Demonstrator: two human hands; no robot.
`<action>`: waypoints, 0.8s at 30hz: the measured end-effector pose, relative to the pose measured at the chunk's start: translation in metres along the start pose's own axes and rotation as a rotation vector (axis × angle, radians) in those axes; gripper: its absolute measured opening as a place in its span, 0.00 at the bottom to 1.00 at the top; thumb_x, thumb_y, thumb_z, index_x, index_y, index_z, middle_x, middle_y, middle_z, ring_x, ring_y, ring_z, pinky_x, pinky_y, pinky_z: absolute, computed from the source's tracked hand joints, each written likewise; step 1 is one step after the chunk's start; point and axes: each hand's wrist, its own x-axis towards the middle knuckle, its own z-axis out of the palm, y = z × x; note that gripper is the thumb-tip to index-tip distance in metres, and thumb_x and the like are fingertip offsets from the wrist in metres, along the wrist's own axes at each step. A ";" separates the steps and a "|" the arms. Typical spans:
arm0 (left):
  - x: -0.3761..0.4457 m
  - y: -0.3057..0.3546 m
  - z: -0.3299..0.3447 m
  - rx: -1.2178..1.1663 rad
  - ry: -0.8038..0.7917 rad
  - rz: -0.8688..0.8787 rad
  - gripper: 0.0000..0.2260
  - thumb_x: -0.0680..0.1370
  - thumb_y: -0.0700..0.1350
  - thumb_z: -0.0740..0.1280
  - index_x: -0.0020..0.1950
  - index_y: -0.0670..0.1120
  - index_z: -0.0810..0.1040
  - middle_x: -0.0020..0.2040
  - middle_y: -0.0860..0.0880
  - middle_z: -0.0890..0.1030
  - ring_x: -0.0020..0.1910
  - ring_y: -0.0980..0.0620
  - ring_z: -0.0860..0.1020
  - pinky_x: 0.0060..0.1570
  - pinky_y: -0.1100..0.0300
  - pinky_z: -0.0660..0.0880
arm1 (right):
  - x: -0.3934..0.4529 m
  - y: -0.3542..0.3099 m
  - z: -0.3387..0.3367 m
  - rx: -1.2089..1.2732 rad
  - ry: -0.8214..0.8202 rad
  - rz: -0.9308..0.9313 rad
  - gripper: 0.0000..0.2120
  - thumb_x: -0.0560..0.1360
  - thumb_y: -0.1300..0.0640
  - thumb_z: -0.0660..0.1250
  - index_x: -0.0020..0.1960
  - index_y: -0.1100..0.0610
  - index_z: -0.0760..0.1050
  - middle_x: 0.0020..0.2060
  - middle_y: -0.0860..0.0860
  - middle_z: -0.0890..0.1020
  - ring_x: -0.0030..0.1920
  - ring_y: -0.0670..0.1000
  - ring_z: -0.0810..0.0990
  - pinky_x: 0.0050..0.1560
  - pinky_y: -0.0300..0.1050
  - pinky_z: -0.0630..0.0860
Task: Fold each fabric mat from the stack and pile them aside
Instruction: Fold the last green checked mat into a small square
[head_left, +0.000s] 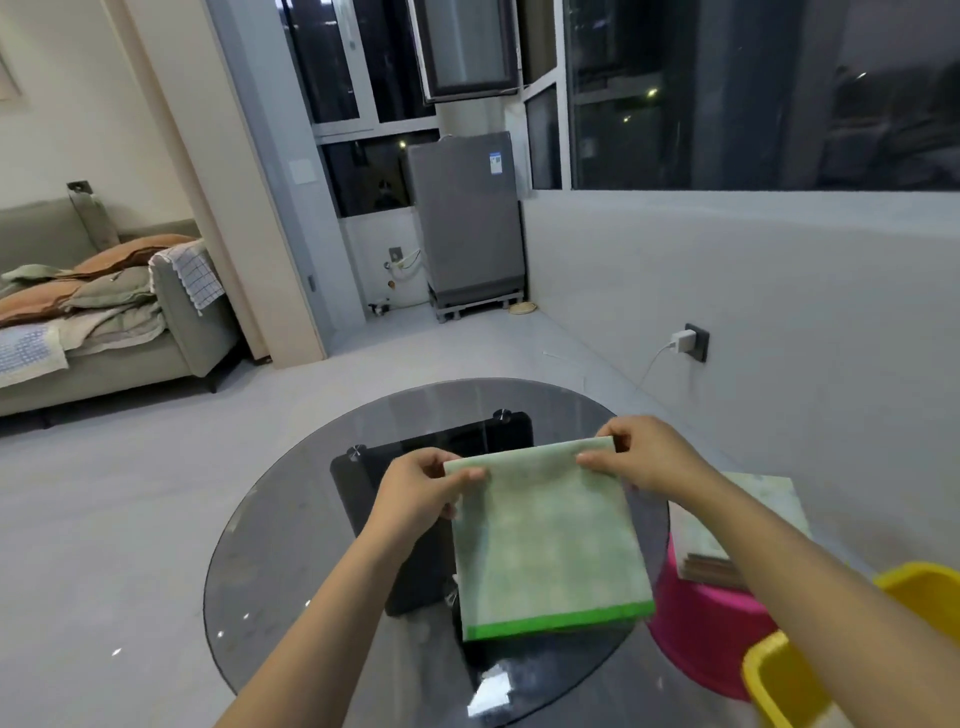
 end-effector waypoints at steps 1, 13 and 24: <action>0.001 0.011 0.007 -0.038 -0.022 -0.011 0.09 0.70 0.47 0.76 0.41 0.45 0.79 0.34 0.50 0.80 0.25 0.57 0.75 0.24 0.66 0.68 | -0.004 0.001 -0.013 0.043 0.046 0.004 0.10 0.70 0.51 0.73 0.35 0.52 0.74 0.29 0.46 0.78 0.27 0.47 0.78 0.28 0.36 0.67; 0.051 0.103 0.155 -0.417 -0.251 -0.014 0.10 0.72 0.46 0.73 0.47 0.42 0.77 0.45 0.45 0.81 0.41 0.53 0.82 0.33 0.63 0.78 | -0.011 0.072 -0.144 0.293 0.440 0.064 0.07 0.72 0.56 0.71 0.42 0.59 0.76 0.35 0.52 0.81 0.34 0.52 0.82 0.39 0.52 0.81; 0.092 0.085 0.305 -0.425 -0.171 -0.060 0.09 0.75 0.45 0.70 0.37 0.44 0.74 0.37 0.49 0.78 0.39 0.49 0.78 0.50 0.53 0.77 | 0.009 0.198 -0.168 0.303 0.511 0.216 0.07 0.71 0.50 0.71 0.42 0.54 0.77 0.40 0.52 0.84 0.45 0.53 0.83 0.52 0.53 0.75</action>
